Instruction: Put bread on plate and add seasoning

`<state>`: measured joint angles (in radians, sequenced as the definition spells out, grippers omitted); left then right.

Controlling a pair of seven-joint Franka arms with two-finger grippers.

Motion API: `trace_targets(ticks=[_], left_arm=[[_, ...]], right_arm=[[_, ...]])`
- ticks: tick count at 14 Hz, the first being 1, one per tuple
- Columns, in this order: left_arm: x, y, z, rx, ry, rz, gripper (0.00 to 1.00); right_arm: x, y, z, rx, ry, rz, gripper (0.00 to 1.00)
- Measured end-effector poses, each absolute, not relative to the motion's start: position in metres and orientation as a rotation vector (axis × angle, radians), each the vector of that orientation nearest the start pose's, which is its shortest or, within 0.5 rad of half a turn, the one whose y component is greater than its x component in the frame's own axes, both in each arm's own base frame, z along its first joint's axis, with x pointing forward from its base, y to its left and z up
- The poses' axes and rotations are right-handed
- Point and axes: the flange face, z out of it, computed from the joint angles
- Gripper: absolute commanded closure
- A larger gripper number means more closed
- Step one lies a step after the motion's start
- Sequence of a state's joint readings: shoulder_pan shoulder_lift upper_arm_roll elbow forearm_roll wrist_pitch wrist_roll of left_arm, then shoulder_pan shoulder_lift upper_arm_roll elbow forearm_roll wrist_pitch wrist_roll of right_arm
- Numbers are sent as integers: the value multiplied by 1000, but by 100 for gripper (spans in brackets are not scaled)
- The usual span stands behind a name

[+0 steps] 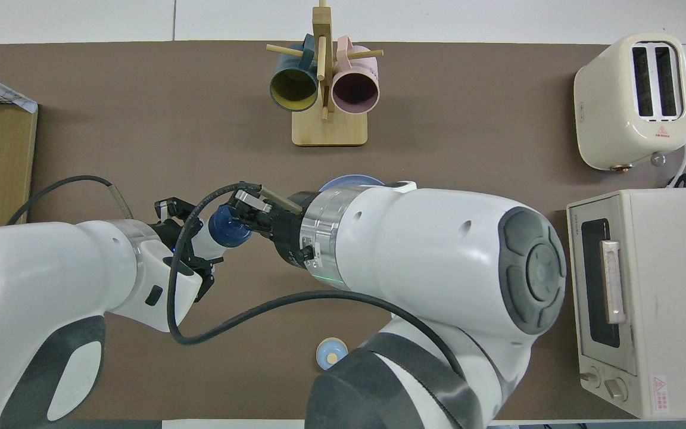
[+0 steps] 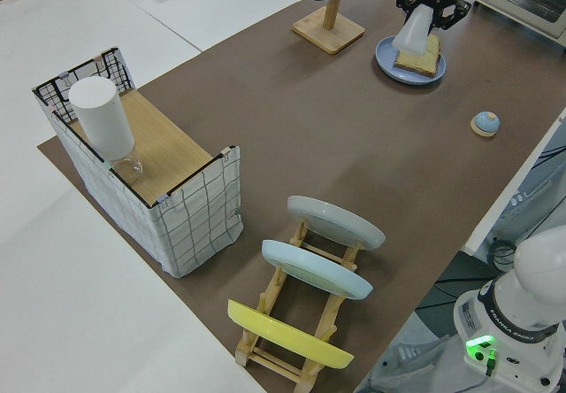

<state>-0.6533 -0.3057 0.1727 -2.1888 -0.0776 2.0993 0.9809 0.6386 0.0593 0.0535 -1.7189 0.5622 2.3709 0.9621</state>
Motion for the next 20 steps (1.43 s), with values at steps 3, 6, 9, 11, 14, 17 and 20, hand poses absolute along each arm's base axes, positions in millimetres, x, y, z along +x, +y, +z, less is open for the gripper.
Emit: trace_targets(ticks=[3,6,9,11,14,17,20], left_arm=[[430,-215,520,-2401,2096,-303,100],[420,-222,505,-2373,2140,-248,100],[418,-220,498,-2368,2145,-203,100],[415,-217,487,-2372,2149,-164,100],[415,-216,485,-2369,2148,-156,100],[416,-214,486,-2339,2140,-145,100],[417,-215,489,-2341,2098,-145,100]], right_arm=[[489,393,615,-2175,719,-88,100],[497,378,627,-2099,764,-111,82],[500,374,633,-2068,774,-146,0],[502,365,640,-2060,781,-154,0],[503,353,632,-2159,745,-72,0],[521,293,614,-2419,563,-45,0],[541,190,596,-2826,202,-120,0]])
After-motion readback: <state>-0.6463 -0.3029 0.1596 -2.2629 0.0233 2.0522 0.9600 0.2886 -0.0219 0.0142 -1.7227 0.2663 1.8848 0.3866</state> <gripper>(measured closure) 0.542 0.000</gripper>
